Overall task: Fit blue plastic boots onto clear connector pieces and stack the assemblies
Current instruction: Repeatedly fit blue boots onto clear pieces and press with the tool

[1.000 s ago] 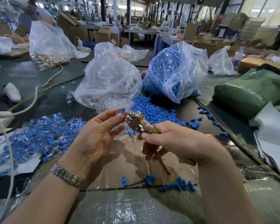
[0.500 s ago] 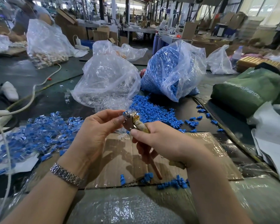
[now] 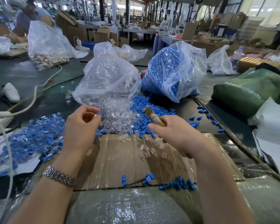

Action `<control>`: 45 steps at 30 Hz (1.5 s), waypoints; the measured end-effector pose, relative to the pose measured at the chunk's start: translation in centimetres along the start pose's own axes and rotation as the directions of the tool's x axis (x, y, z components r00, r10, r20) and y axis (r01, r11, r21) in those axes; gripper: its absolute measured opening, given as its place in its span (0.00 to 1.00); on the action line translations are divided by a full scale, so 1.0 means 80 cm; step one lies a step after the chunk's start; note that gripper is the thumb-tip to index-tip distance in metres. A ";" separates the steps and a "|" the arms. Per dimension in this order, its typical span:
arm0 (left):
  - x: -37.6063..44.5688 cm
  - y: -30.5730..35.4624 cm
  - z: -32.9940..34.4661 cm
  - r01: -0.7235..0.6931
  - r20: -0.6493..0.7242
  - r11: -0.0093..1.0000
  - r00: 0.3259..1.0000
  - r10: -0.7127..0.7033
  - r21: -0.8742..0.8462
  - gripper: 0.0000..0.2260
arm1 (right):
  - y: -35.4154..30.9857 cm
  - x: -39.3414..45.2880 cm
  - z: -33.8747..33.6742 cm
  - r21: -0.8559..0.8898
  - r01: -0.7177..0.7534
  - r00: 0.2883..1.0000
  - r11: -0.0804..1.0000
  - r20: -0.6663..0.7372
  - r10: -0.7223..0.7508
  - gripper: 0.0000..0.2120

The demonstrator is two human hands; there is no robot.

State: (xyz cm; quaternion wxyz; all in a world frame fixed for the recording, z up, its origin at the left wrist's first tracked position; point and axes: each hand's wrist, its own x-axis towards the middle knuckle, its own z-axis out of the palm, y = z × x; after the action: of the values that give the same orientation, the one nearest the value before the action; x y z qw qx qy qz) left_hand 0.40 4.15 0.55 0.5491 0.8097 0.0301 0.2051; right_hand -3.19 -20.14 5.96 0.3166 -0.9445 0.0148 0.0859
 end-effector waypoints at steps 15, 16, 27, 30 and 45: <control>-0.023 0.002 0.035 -0.371 0.496 0.812 0.860 0.118 0.450 0.09 | 0.046 0.026 0.023 -0.408 -0.397 0.913 0.822 -0.270 0.307 0.29; -0.023 0.002 0.037 -0.375 0.486 0.802 0.865 0.123 0.464 0.09 | 0.042 0.027 0.027 -0.414 -0.386 0.913 0.824 -0.303 0.275 0.30; -0.024 0.004 0.038 -0.359 0.499 0.853 0.856 0.139 0.378 0.09 | 0.008 0.049 0.062 -0.423 0.057 0.945 0.904 -0.270 -0.186 0.07; -0.023 0.008 0.034 -0.272 0.462 0.909 0.881 0.104 0.315 0.08 | 0.010 0.054 0.067 -0.456 0.054 0.955 0.888 -0.237 -0.180 0.08; -0.015 0.026 0.018 0.682 0.689 0.530 0.687 -0.229 -0.504 0.08 | 0.011 0.019 0.042 0.438 0.400 0.897 0.805 -0.368 -0.245 0.04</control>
State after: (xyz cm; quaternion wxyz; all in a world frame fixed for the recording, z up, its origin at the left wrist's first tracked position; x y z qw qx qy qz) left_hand -0.55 1.77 1.62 0.8423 0.5007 0.0102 -0.1994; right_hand -2.30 -18.78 2.58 0.5556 -0.8192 -0.0789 -0.1178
